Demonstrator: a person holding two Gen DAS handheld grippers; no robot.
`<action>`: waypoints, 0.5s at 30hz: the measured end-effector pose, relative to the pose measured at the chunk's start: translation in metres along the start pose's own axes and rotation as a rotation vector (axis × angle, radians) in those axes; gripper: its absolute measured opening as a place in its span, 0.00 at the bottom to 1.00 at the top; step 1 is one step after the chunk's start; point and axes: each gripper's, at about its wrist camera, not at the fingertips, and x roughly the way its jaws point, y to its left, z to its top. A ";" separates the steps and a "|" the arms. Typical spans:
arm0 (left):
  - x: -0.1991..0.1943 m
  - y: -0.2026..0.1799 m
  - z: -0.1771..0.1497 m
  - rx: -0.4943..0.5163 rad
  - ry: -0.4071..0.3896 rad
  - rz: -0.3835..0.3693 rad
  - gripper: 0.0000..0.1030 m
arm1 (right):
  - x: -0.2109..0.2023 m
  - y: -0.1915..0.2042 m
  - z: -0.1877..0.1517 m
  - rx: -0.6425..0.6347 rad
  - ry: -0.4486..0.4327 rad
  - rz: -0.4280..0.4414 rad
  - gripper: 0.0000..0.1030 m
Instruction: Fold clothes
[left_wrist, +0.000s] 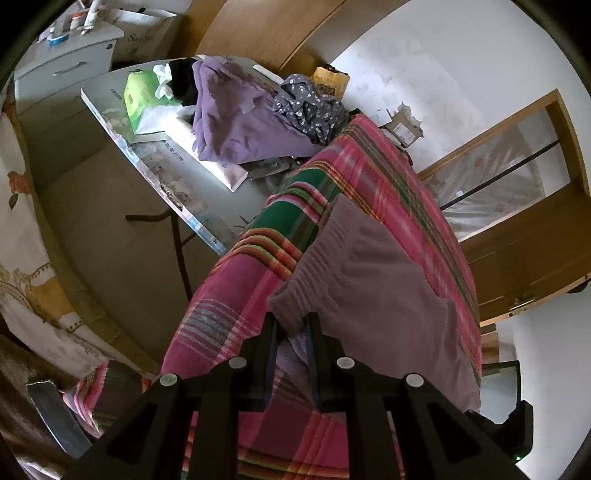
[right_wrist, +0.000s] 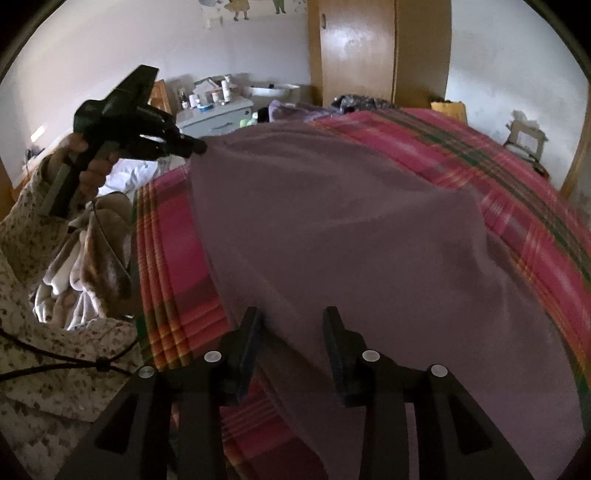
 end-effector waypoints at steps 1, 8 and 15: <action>0.000 0.000 0.000 -0.001 0.000 0.001 0.17 | 0.001 0.001 0.000 0.001 -0.003 -0.003 0.34; -0.014 -0.005 -0.003 0.038 -0.030 0.055 0.18 | -0.022 -0.013 0.011 0.009 -0.039 -0.016 0.31; -0.044 -0.039 0.003 0.155 -0.131 0.138 0.18 | -0.069 -0.088 0.033 0.100 -0.161 -0.177 0.31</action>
